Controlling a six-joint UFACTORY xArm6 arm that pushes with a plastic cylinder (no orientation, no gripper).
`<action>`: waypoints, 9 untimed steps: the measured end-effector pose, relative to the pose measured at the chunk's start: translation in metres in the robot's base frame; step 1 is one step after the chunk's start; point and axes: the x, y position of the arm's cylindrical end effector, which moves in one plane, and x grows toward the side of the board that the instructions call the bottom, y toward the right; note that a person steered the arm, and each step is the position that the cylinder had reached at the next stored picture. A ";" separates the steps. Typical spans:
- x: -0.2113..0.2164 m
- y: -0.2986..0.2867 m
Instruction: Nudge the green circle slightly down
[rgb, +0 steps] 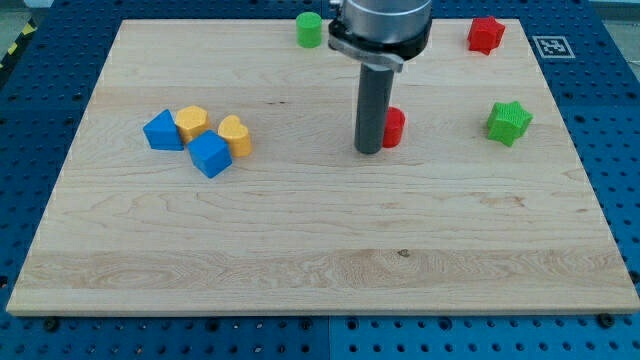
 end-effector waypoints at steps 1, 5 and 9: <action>-0.018 0.017; -0.087 -0.006; -0.235 -0.164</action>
